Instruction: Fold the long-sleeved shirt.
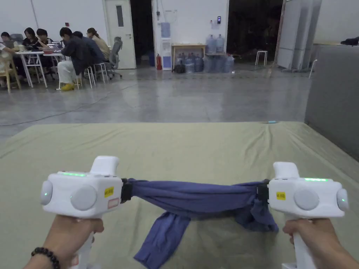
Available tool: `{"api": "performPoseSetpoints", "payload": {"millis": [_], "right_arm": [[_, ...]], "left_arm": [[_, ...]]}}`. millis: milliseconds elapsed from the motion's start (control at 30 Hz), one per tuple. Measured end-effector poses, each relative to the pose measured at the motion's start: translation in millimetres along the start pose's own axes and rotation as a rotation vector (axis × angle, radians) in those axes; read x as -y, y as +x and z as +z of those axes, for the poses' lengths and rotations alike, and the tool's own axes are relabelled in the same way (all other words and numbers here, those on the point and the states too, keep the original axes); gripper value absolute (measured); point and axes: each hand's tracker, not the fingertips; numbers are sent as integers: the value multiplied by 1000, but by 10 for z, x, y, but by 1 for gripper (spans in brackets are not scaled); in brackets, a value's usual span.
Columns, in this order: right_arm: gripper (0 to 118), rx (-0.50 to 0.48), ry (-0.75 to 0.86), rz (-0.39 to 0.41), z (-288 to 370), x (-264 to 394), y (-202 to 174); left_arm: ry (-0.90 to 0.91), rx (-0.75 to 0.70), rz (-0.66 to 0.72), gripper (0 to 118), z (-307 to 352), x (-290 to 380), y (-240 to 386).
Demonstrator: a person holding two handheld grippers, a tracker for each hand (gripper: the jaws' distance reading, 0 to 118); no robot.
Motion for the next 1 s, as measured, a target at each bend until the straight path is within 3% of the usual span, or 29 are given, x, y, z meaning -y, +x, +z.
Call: {"api": "performPoseSetpoints", "payload": {"millis": [67, 200, 300, 367, 400, 433, 467, 533, 600, 733, 767, 800, 833, 867, 900, 1000], "right_arm": [[1, -12, -51, 59, 237, 385, -28], [1, -23, -188, 61, 661, 1147, -150], [1, -18, -302, 144, 743, 1630, -305], [1, -5, -361, 154, 681, 1822, -348], [5, 0, -389, 173, 627, 1851, -358], [23, 9, -378, 189, 570, 1861, -345], [50, 12, -361, 199, 601, 1818, -341], [101, 25, -290, 160, 755, 1690, -323], [102, 31, -229, 132, 982, 1509, -335], [101, 96, -167, 208, 1221, 1204, -465], [94, 102, -161, 206, 1234, 1173, -499], [70, 107, -154, 205, 1241, 1157, -528], [9, 104, -146, 197, 1217, 1147, -538], [0, 111, -143, 180, 1194, 1146, -559], [0, 144, -139, 145, 1171, 1175, -561], [0, 62, -168, 105, 1178, 1189, -580]], "left_arm": [[-91, -8, -16, 0, 225, 466, 55], [-255, 39, 33, 0, 489, 1379, 118], [-358, 18, 0, 0, 469, 1903, 141], [-365, 29, 31, 0, 452, 2097, 128], [-358, 43, 44, 0, 450, 2153, 111], [-340, 49, 51, 6, 463, 2157, 97], [-295, 40, 49, 32, 500, 2141, 92], [-251, 35, 35, 112, 625, 2079, 103], [-241, 20, 19, 118, 727, 1963, 96], [-188, 34, 31, 117, 962, 1695, 184], [-195, 17, 42, 113, 987, 1639, 239], [-201, 4, 45, 96, 1001, 1606, 270], [-194, -2, 43, 31, 1018, 1590, 298], [-187, -16, 41, 0, 1010, 1576, 324], [-194, -33, 46, 0, 952, 1587, 348], [-242, -1, 135, 0, 881, 1570, 270]]}}
